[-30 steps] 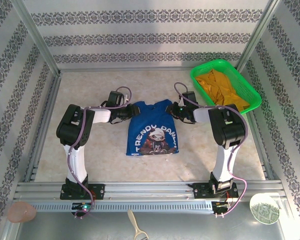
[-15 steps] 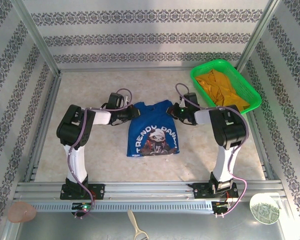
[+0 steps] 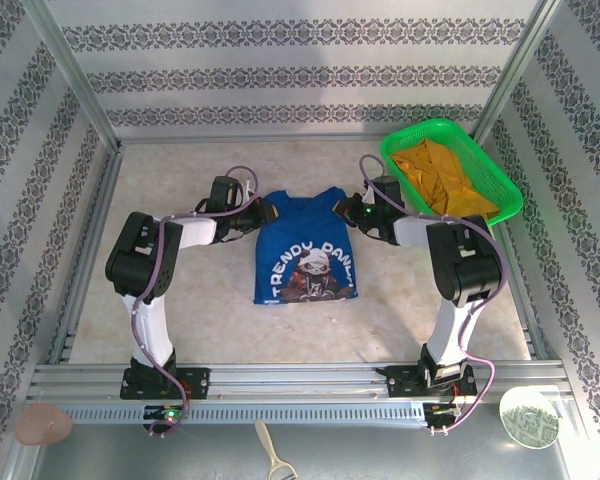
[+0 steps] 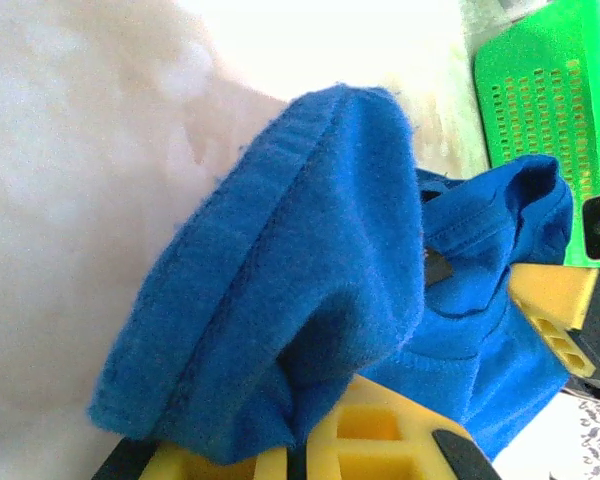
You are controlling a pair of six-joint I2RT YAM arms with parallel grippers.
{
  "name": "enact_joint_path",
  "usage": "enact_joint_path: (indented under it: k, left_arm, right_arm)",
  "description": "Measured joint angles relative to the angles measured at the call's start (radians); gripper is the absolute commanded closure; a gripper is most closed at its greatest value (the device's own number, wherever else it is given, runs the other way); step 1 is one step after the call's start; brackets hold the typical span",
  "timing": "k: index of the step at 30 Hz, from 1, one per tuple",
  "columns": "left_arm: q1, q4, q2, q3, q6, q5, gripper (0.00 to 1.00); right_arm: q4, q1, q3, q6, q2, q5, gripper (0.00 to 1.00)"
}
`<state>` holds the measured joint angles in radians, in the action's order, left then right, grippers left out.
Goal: Fold the inside-out t-shirt
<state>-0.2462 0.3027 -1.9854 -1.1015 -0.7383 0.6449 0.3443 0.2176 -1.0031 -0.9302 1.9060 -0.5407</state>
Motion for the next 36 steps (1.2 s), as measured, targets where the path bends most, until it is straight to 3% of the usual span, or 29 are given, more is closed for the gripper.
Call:
enact_joint_path:
  k: [9, 13, 16, 19, 27, 30, 36]
  left_arm:
    - [0.064, -0.156, -0.061, -0.459, 0.028, 0.018, 1.0]
    - [0.065, -0.17, 0.025, -0.491, 0.062, 0.018, 1.0]
    - [0.065, -0.106, 0.14, -0.345, 0.073, 0.017, 1.0]
    - [0.064, 0.017, 0.214, -0.124, 0.062, 0.015, 1.0]
    - [0.024, 0.391, 0.199, 0.51, -0.065, -0.045, 1.0]
    - [-0.011, 0.462, 0.219, 0.557, -0.074, -0.067, 1.0]
    - [-0.018, 0.517, 0.251, 0.533, -0.054, -0.129, 1.0]
  right_arm:
    - [-0.131, -0.013, -0.389, -0.012, 0.046, 0.001, 1.0]
    - [-0.151, -0.013, -0.451, 0.016, -0.027, 0.002, 1.0]
    - [-0.129, -0.006, -0.398, 0.041, -0.101, 0.009, 1.0]
    - [-0.061, 0.022, -0.239, 0.065, -0.175, 0.026, 1.0]
    - [0.168, 0.167, 0.376, 0.06, -0.205, 0.115, 1.0]
    - [0.208, 0.177, 0.457, 0.058, -0.242, 0.148, 1.0]
    - [0.28, 0.177, 0.449, 0.075, -0.323, 0.206, 1.0]
